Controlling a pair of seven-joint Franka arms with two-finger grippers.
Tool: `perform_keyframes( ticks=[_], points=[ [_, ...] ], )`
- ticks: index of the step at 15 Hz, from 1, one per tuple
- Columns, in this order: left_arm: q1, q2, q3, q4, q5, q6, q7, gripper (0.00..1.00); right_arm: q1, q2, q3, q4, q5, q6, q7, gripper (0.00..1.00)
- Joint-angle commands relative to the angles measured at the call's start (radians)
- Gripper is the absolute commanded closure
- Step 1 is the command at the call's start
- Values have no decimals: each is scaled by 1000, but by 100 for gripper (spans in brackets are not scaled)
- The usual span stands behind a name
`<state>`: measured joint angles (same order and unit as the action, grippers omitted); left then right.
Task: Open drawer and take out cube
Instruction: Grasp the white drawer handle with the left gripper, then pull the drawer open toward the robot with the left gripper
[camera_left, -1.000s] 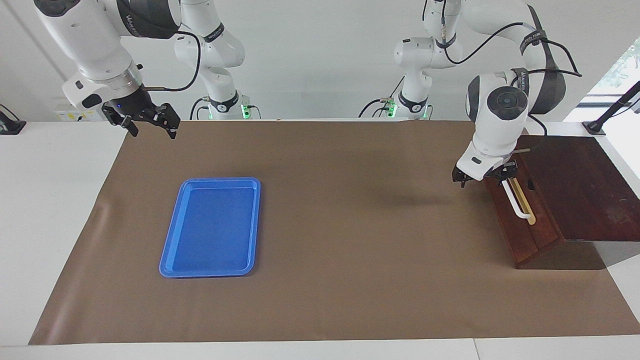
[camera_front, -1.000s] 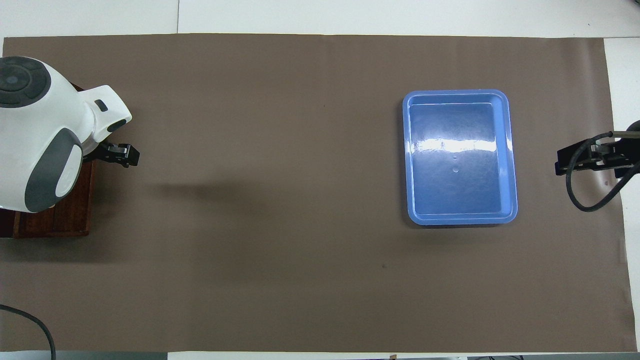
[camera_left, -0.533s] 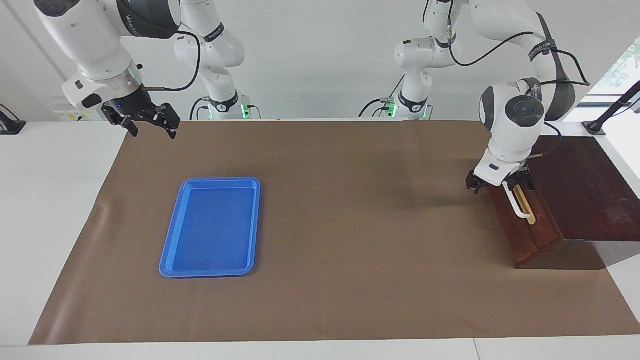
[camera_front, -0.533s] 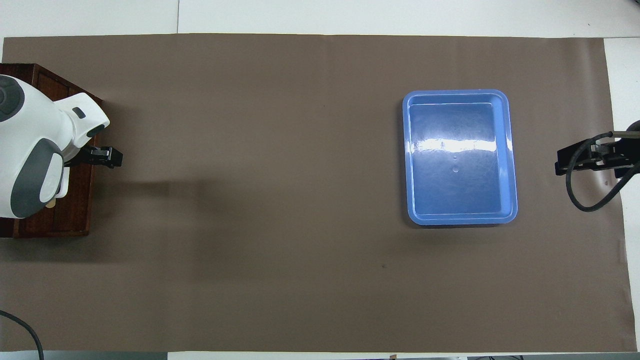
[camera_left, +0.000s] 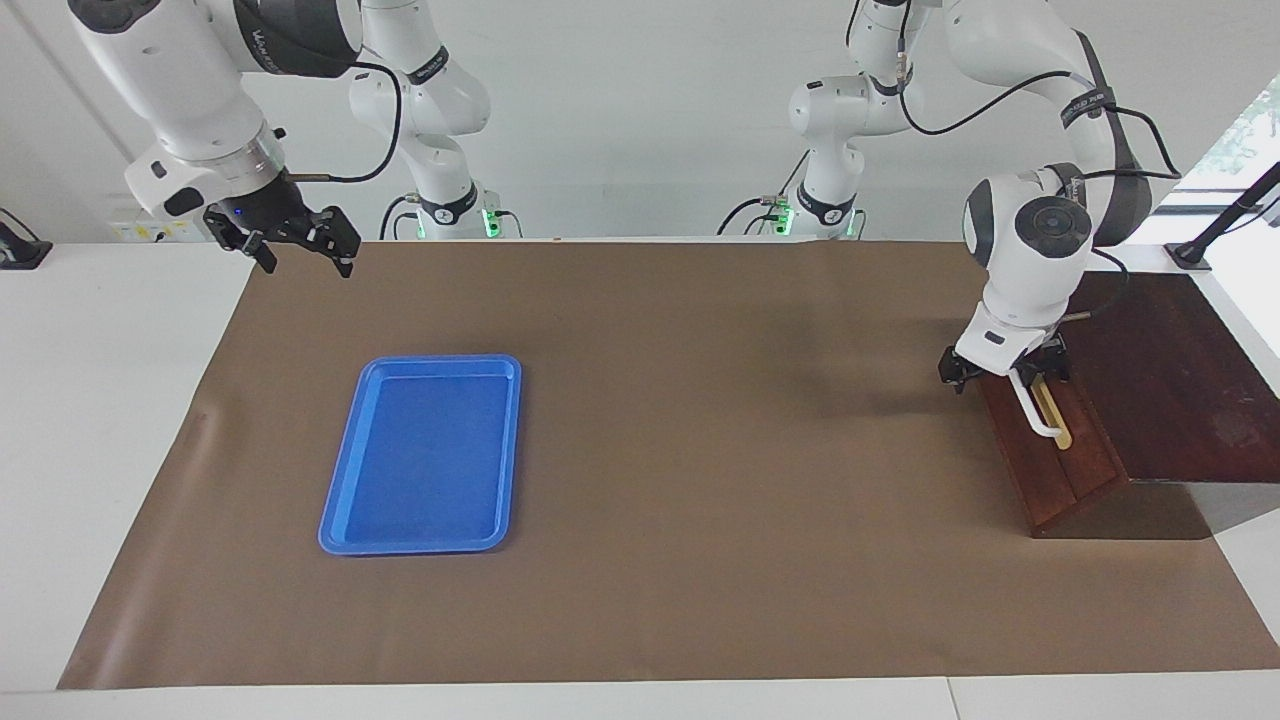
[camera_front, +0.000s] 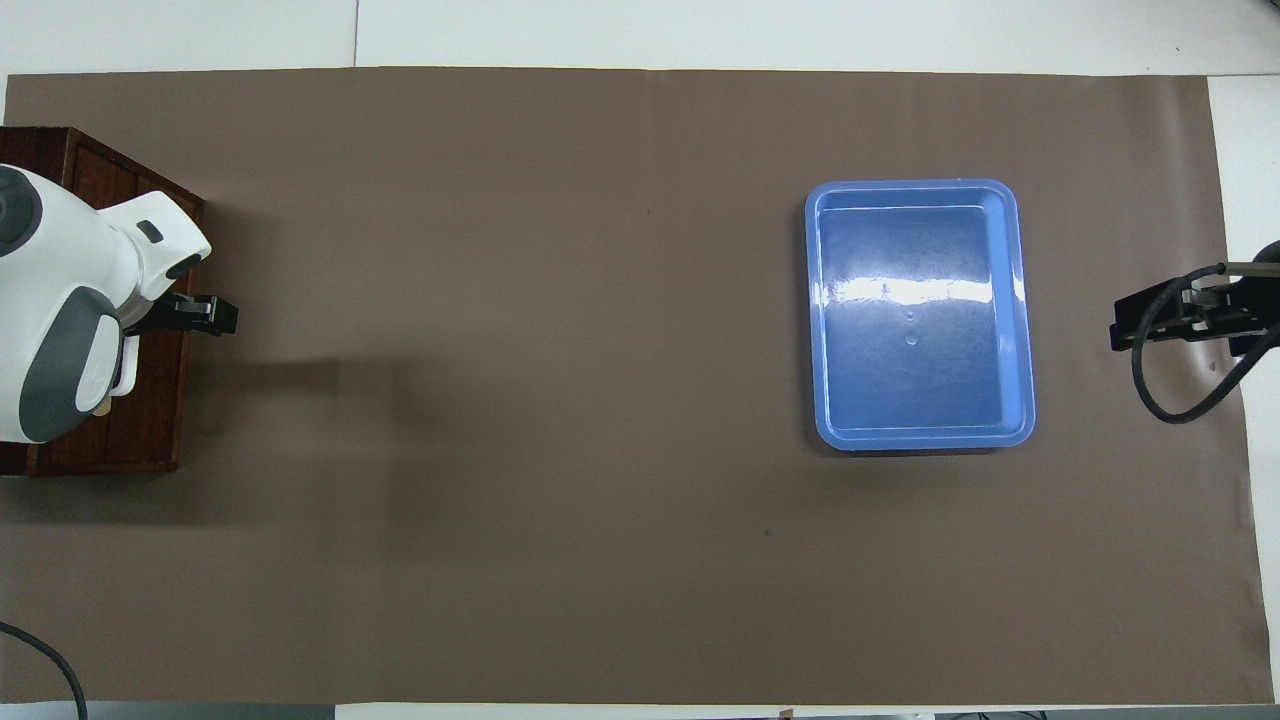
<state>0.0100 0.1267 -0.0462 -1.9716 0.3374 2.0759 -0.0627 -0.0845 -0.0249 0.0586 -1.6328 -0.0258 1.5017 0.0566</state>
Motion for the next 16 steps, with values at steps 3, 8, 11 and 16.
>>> perform_keyframes(
  ticks=[3, 8, 11, 16],
  points=[
    [11, -22, -4, -72, 28, 82, -6, 0, -12, -3, 7, -1, 0, -8, -20, 0],
    [-25, -19, -7, -64, 28, 90, -50, 0, -12, -3, 7, -1, 0, -8, -20, 0],
    [-79, -19, -12, -59, 23, 81, -158, 0, -12, -3, 6, -1, 0, -8, -20, 0],
    [-165, -19, -12, -39, -33, 52, -204, 0, -12, -3, 7, -1, 0, -8, -20, 0]
  ],
)
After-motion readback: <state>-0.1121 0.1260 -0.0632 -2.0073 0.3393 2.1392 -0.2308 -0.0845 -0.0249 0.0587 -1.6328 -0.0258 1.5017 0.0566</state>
